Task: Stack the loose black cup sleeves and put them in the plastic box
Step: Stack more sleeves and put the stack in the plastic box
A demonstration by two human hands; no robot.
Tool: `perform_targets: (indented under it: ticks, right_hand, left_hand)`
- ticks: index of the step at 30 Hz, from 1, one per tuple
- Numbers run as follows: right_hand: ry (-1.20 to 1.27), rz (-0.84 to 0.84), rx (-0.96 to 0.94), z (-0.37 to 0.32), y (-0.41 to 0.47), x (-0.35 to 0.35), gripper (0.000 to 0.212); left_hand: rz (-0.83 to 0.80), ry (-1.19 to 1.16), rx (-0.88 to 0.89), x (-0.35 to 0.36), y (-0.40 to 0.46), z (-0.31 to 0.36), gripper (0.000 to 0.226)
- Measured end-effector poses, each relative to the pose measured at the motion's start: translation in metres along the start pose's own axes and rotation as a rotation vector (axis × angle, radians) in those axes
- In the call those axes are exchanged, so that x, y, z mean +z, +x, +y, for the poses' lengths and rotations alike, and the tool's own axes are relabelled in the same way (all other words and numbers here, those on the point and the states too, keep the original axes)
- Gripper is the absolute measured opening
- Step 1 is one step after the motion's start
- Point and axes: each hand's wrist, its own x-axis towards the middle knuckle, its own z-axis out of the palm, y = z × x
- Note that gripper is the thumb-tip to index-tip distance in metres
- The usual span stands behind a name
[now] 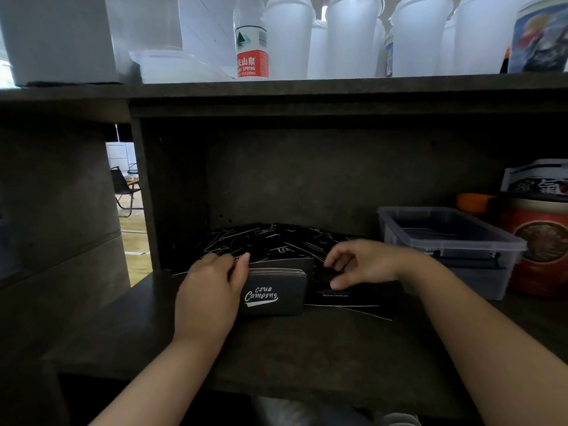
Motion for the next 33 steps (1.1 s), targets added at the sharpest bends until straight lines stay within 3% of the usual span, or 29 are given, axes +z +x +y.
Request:
perform_targets:
  ticks: [2,4,13,17,23,26,29,33]
  right_hand:
    - [-0.072,-0.122,0.097,0.004,0.0,0.001,0.071]
    - [-0.128,-0.166,0.125,0.005,0.004,0.003,0.076]
    - [-0.225,-0.027,0.085,0.01,0.012,0.007,0.052]
    - [-0.152,0.076,0.019,0.013,0.013,0.004,0.046]
    - [0.004,0.045,-0.065,0.001,0.006,0.004,0.032]
    - [0.178,-0.03,-0.12,-0.013,0.002,0.014,0.035]
    - [0.271,-0.126,-0.134,-0.025,0.001,0.025,0.042]
    - [0.337,-0.202,-0.155,-0.032,-0.003,0.03,0.04]
  left_hand:
    - [0.013,-0.002,0.019,0.001,0.0,-0.001,0.037]
    - [-0.002,-0.003,0.018,0.003,0.0,-0.001,0.044]
    - [-0.107,-0.001,-0.156,0.002,-0.002,0.001,0.038]
    - [-0.1,-0.063,-0.187,-0.001,-0.002,0.003,0.032]
    - [-0.122,-0.141,-0.186,-0.004,-0.002,0.004,0.004]
    - [-0.142,-0.204,-0.198,-0.002,-0.002,0.004,0.02]
    - [-0.149,-0.198,-0.101,-0.001,-0.002,0.004,0.015]
    - [-0.154,-0.297,-0.067,-0.005,-0.001,0.002,0.03]
